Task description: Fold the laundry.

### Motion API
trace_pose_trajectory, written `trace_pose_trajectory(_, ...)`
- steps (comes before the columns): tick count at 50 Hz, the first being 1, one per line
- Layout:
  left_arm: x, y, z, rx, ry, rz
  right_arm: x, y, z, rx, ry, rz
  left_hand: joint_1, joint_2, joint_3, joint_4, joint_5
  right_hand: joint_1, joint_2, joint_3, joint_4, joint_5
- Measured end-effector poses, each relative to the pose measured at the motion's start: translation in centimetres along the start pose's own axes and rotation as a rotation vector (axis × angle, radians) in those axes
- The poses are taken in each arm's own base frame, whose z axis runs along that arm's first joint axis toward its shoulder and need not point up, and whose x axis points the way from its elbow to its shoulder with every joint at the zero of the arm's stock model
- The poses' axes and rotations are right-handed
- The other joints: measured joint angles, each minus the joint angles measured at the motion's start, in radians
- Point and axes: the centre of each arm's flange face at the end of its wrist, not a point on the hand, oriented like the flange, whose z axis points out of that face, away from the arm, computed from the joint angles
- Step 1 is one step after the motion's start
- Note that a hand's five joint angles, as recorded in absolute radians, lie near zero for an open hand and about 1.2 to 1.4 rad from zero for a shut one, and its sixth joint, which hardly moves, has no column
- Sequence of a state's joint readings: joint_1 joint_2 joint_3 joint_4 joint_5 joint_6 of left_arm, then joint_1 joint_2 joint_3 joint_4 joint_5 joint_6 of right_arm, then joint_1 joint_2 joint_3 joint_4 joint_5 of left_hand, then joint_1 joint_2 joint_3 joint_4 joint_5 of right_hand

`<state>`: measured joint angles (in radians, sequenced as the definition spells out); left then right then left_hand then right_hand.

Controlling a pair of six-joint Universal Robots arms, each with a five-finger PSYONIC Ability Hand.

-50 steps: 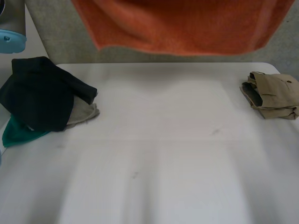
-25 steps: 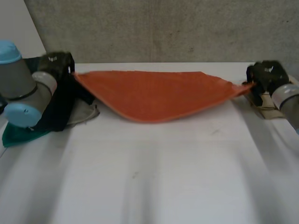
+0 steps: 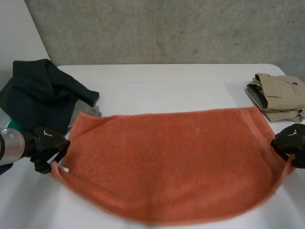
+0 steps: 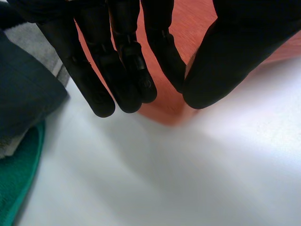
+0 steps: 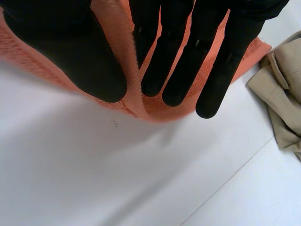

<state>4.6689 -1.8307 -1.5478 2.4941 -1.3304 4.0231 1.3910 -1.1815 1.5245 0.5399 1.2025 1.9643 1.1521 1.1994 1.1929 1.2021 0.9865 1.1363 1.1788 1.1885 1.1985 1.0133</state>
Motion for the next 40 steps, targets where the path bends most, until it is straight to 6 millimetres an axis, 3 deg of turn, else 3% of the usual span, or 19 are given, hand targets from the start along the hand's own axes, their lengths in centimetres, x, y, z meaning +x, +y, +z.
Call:
trace_pose_trajectory(6, -1.2, -1.4, 1.2, 0.067, -0.081, -0.041, 0.6, -0.2, 1.6, 0.061, 0.077, 0.054, 0.0, 0.0, 0.0, 0.0, 0.0, 0.0, 0.0, 0.0, 0.0, 0.0)
trace_pose_trajectory(24, -5.6, -6.5, 7.2, 0.192, -0.266, -0.281, 6.3, -1.8, 7.4, 0.277, 0.369, 0.265, 0.0, 0.0, 0.0, 0.0, 0.0, 0.0, 0.0, 0.0, 0.0, 0.0)
trace_pose_trajectory(40, -6.2, -7.3, 10.2, 0.132, -0.361, -0.318, 7.2, -3.7, 11.6, 0.302, 0.486, 0.226, 0.0, 0.0, 0.0, 0.0, 0.0, 0.0, 0.0, 0.0, 0.0, 0.0)
